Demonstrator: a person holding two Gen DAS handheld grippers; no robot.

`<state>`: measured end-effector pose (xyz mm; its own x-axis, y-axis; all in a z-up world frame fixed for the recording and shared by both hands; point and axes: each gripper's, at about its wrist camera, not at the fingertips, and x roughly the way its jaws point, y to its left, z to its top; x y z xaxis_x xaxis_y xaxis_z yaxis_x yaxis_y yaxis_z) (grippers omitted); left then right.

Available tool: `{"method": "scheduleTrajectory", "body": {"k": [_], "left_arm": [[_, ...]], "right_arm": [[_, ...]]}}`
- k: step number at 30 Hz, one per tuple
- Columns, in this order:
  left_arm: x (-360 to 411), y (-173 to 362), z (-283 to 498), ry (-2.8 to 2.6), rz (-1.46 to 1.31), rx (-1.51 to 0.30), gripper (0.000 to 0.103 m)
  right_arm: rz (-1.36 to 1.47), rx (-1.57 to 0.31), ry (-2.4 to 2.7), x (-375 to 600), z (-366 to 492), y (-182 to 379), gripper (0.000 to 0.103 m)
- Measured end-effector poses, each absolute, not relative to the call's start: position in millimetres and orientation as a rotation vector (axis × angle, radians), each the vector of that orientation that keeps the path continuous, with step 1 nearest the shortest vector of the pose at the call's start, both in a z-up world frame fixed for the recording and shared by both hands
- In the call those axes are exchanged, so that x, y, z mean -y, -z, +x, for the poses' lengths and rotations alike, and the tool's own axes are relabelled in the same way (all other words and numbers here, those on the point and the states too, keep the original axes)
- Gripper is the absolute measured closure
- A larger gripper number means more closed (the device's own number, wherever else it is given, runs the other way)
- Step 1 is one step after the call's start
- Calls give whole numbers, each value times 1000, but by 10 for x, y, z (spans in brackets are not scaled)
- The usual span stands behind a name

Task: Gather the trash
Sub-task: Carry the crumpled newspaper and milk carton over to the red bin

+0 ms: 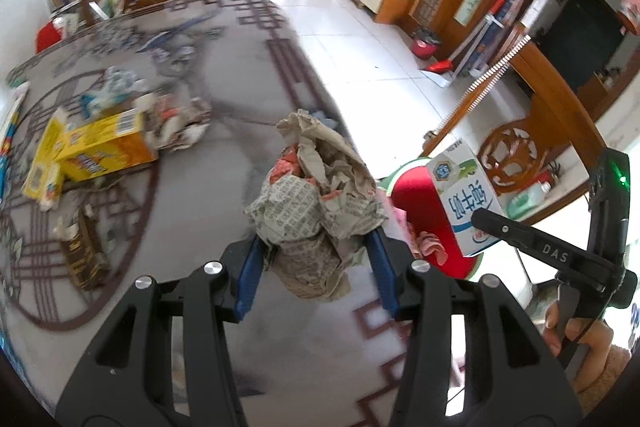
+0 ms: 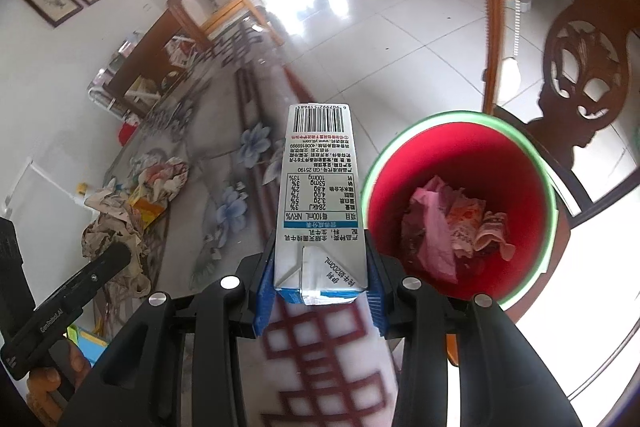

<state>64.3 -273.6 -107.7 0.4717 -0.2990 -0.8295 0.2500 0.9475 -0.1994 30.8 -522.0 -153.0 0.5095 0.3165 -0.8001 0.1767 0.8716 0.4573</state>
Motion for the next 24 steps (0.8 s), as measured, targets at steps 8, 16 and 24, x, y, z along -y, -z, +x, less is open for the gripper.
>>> {"method": "scheduleTrajectory", "body": {"k": [8,16,24], "left_arm": [[3280,1253,785,439,2,-1076,57],[3916,1291,891,569,45,-1090,57],[4236,1385,883,611,61,-1126,57]], "right_arm": [[590,-1035,13,5660,152,1587,67],[635,-1027,99,6053,52,1634,67],[653,-1029,137,6215,23,1678,66]]}}
